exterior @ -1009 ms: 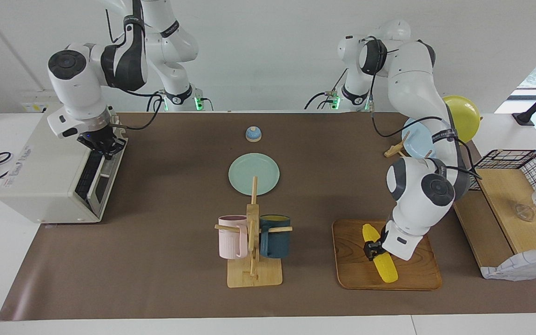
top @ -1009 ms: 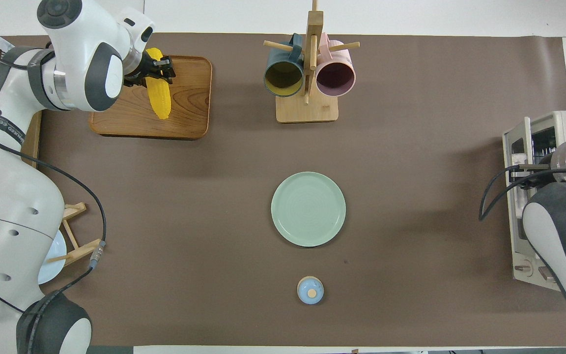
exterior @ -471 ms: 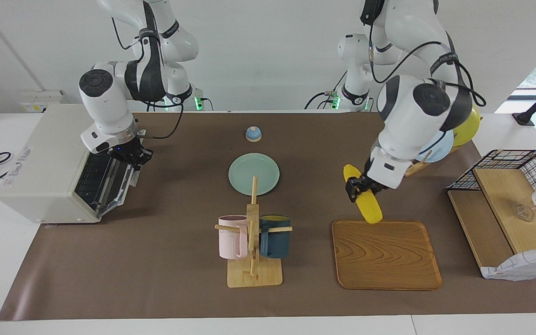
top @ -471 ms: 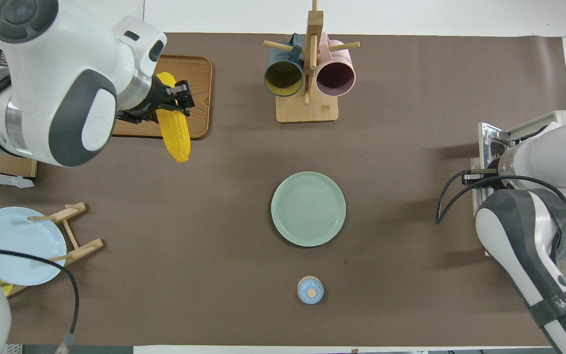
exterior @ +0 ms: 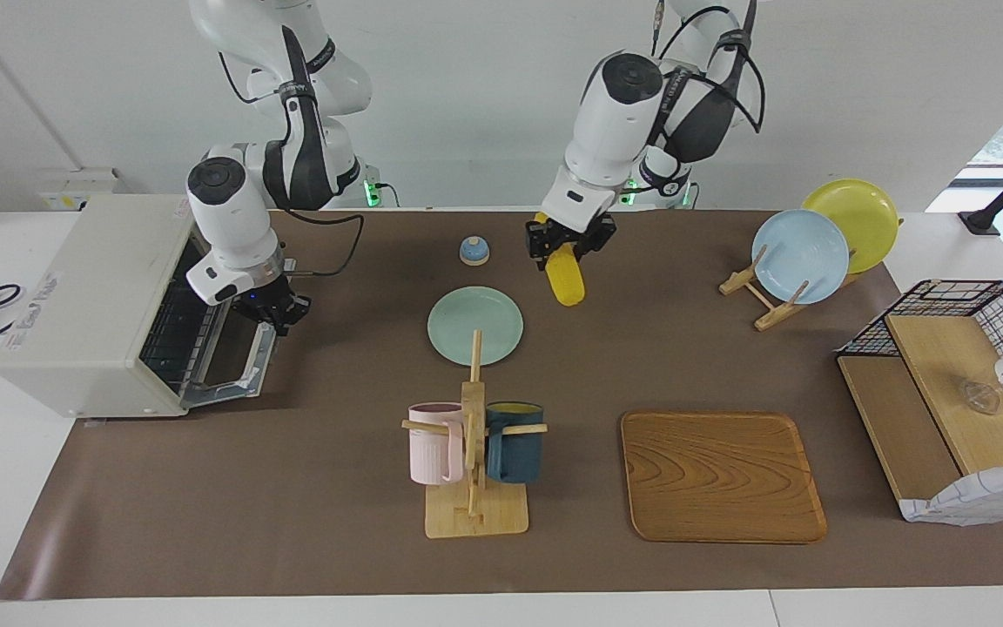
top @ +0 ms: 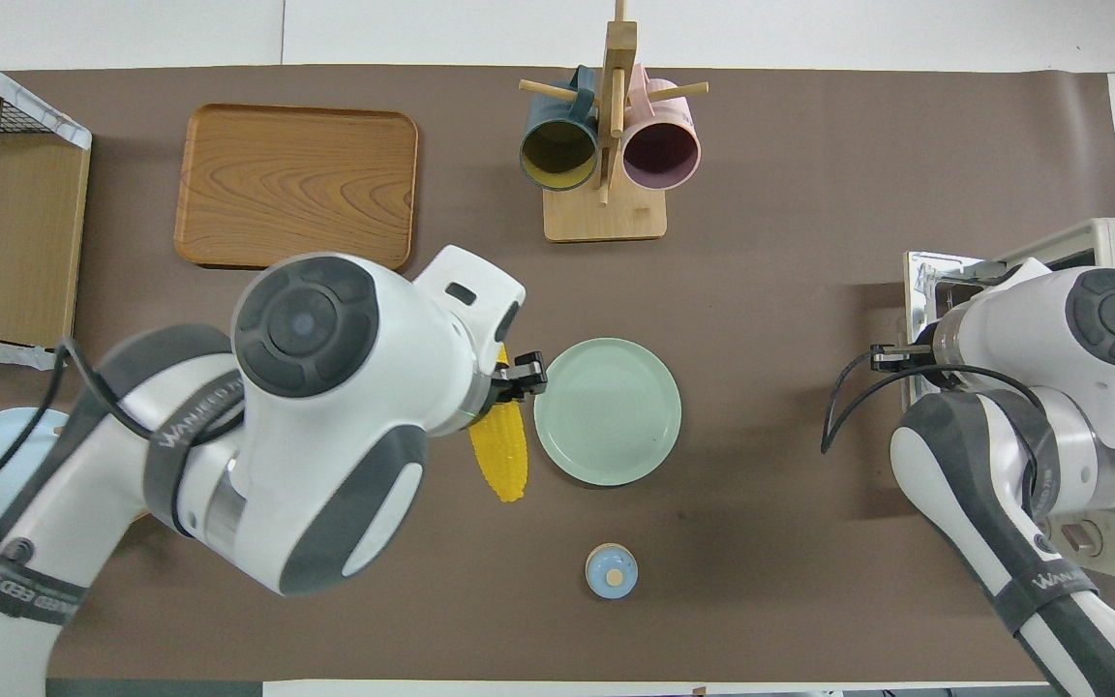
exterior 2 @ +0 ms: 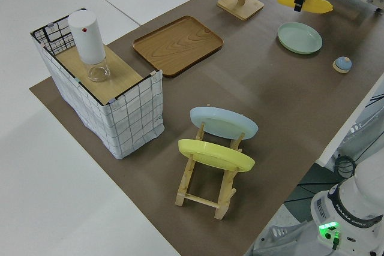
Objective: Put corn in oven
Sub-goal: 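Carry the corn over the plate while the right gripper opens the oven door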
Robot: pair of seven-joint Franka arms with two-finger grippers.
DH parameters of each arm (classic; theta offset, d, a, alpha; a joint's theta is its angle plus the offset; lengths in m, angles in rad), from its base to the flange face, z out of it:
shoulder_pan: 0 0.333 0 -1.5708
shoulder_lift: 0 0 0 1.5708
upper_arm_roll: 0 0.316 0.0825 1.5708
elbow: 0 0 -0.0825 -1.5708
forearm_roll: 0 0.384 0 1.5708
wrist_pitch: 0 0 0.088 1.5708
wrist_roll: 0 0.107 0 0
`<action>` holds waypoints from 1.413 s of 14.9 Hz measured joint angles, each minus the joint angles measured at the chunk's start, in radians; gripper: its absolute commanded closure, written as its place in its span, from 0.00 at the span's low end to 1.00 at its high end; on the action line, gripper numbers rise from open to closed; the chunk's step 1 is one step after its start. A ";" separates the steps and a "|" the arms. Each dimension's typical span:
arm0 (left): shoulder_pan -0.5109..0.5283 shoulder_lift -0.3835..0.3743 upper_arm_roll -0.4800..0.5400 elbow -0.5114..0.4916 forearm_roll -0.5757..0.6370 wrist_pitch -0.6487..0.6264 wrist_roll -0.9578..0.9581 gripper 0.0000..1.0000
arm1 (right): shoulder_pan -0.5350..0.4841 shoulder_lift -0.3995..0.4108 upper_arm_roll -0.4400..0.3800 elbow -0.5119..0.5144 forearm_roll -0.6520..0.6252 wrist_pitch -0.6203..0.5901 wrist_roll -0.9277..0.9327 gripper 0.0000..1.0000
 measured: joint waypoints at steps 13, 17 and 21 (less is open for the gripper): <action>-0.182 0.242 0.006 -0.094 -0.001 0.443 -0.047 1.00 | -0.001 0.102 0.005 -0.032 0.012 0.125 0.009 1.00; -0.182 0.300 0.008 -0.045 0.000 0.455 -0.043 1.00 | 0.010 0.102 -0.002 -0.032 0.012 0.125 0.039 1.00; -0.182 0.305 0.013 -0.044 0.000 0.478 -0.033 1.00 | 0.045 0.101 -0.031 -0.030 0.012 0.118 0.074 1.00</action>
